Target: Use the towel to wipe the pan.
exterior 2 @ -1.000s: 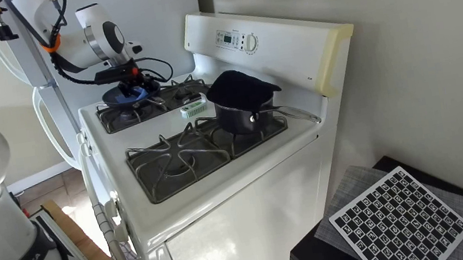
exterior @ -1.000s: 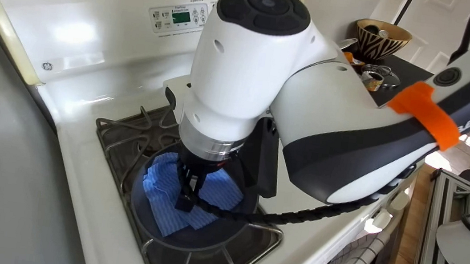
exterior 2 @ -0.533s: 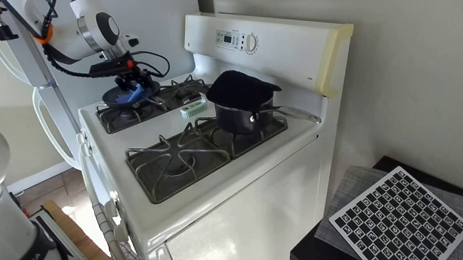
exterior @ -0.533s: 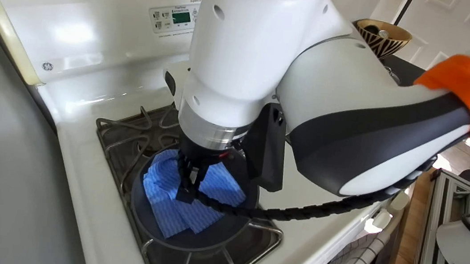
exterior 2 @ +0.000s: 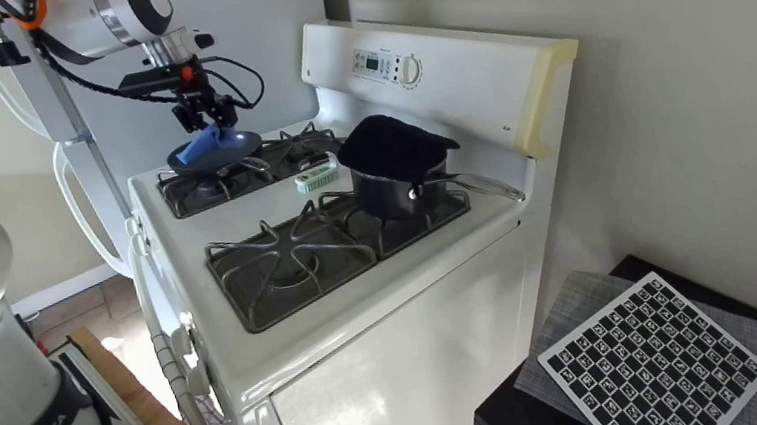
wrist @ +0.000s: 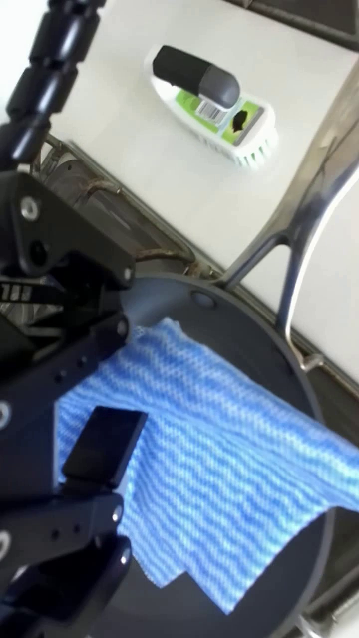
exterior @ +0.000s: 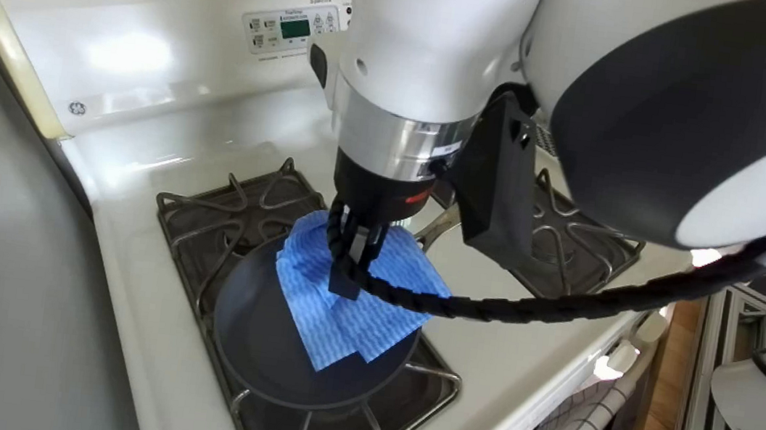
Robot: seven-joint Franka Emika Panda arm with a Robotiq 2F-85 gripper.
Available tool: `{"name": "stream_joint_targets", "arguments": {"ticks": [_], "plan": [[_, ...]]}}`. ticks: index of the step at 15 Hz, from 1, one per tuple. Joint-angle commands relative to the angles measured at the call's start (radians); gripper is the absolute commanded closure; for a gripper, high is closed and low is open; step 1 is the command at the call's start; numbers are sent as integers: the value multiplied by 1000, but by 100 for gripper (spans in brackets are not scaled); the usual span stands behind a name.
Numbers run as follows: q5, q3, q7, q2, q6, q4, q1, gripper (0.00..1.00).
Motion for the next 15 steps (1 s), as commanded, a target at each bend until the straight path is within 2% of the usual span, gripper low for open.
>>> {"name": "stream_joint_targets", "arguments": {"ticks": [1, 5, 10, 15], "plan": [[117, 43, -34, -143, -50, -95, -45, 100], [222, 52, -42, -270, -123, -164, -74, 100], [336, 42, -51, -402, -301, -238, -104, 100], [341, 34, -41, -479, -422, -305, -152, 100]]}}
